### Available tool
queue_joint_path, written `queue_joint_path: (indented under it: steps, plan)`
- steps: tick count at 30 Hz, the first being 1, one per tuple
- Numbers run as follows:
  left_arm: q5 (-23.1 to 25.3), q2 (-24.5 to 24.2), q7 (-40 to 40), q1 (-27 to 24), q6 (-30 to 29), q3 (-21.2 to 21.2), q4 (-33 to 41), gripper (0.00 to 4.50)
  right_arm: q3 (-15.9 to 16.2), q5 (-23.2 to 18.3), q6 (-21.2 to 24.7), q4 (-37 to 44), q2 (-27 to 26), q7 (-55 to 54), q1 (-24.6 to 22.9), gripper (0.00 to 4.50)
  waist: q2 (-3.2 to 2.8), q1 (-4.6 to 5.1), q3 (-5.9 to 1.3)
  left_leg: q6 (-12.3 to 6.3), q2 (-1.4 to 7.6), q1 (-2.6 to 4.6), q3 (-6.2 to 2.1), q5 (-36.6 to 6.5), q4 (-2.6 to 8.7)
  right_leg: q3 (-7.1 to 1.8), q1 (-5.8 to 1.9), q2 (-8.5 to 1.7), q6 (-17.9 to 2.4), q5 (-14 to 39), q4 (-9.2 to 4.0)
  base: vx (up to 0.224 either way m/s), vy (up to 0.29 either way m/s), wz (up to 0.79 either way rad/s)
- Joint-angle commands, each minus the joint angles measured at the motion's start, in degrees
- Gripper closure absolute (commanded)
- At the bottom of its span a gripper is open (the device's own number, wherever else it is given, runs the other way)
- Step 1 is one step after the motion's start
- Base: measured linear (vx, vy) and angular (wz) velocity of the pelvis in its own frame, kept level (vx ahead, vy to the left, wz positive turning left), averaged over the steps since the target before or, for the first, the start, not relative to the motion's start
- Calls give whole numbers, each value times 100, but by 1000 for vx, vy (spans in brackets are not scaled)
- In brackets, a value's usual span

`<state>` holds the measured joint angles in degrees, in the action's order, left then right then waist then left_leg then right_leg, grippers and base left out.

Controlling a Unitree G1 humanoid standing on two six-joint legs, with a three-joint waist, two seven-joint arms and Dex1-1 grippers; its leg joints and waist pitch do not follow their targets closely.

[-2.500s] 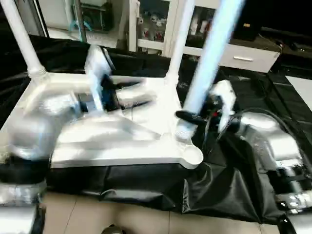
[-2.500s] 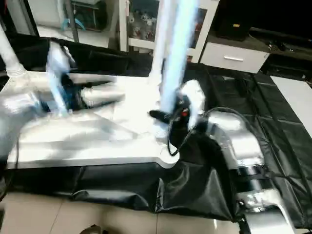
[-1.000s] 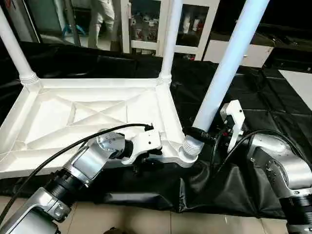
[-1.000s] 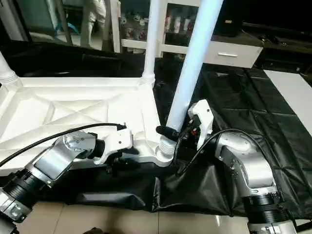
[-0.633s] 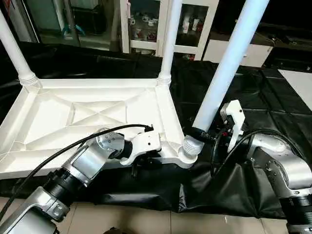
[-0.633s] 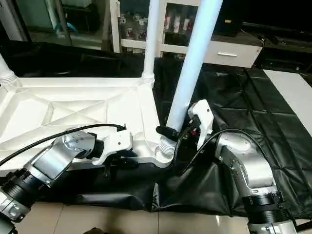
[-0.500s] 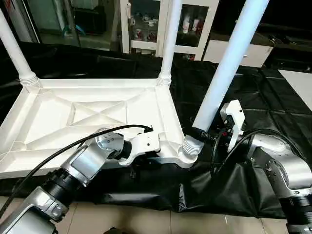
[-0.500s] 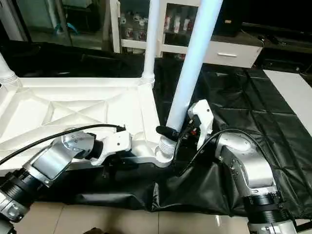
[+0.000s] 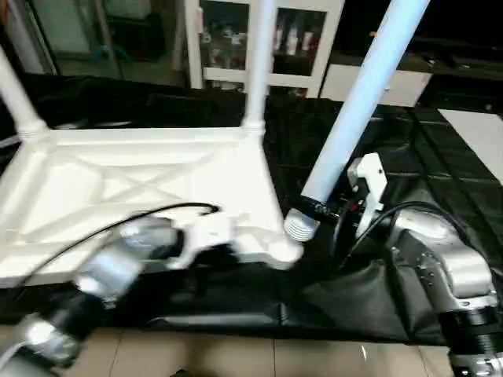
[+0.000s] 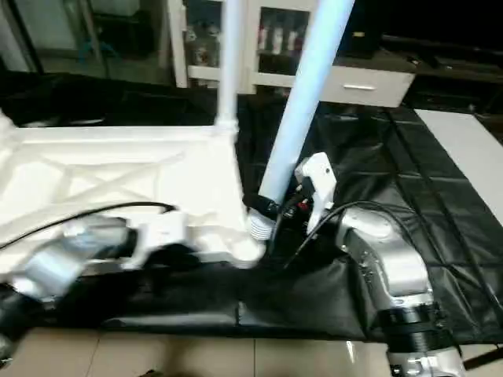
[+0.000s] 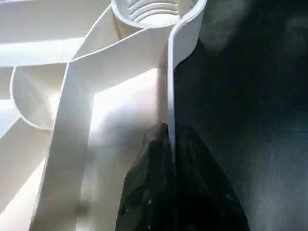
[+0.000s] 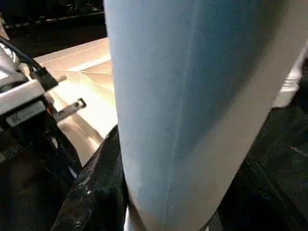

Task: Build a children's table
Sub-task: Insert table leg to table base

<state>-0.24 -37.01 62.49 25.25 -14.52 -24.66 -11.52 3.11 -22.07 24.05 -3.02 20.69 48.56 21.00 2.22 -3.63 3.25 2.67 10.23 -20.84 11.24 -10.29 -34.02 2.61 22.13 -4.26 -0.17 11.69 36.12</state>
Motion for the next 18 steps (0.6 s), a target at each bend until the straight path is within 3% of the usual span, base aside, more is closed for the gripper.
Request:
queue_joint_path:
  steps: [1,2,3,5,6,9,13,15,17,18]
  plan:
    - [285,-309,-59,-193,-151,103,-288,450,15,40,-116,-29,12,-58,121,266,-37,-29,-317,251,308,53,-212,-1682,497,-249,-154,-425,-960,1730,-486,0,0,0]
    - [293,-351,-57,-223,-144,131,-291,450,17,49,-126,-41,0,-61,127,266,-43,-20,-319,254,305,62,-208,-1696,492,-252,-145,-424,-961,1734,-488,0,0,0]
    - [300,-386,-131,-275,-78,213,-322,450,25,44,-129,-87,-50,-70,166,266,14,-8,-327,240,309,80,-192,-1678,480,-259,-133,-423,-977,1683,-493,0,0,0]
    - [272,-346,-164,-287,-110,247,-269,450,41,36,-124,-116,-94,-77,196,266,-29,2,-327,221,309,86,-188,-1623,478,-263,-120,-426,-1050,1575,-481,0,0,0]
    - [221,-225,-179,-272,-200,222,-114,450,87,25,-109,-156,-176,-80,241,266,12,2,-331,208,318,97,-179,-1598,470,-266,-114,-429,-1086,1517,-469,0,0,0]
    - [92,58,-139,-226,-302,70,101,450,196,72,-138,-261,-331,-79,346,266,-14,-6,-327,208,318,115,-162,-1583,464,-270,-91,-423,-1141,1453,-470,0,0,0]
    - [123,223,-93,-178,-211,-74,132,450,227,98,-191,-462,-446,-83,491,266,-23,-66,-350,170,315,121,-138,-1328,449,-272,-98,-408,-1209,953,-429,0,0,0]
    - [167,345,-93,-139,-183,-135,120,450,258,113,-192,-642,-500,-52,590,266,-19,-111,-347,171,308,114,-135,-1349,449,-278,-112,-423,-1186,1049,-443,0,0,0]
    - [276,512,-121,-24,-173,-219,67,450,487,259,-135,-788,-427,134,632,266,34,-148,-346,158,314,113,-129,-1320,448,-282,-119,-437,-1148,1154,-451,0,0,0]
    - [304,532,-119,-6,-170,-229,58,450,519,284,-134,-800,-414,156,631,266,17,-174,-338,165,320,124,-128,-1310,450,-282,-102,-433,-1105,1185,-459,0,0,0]
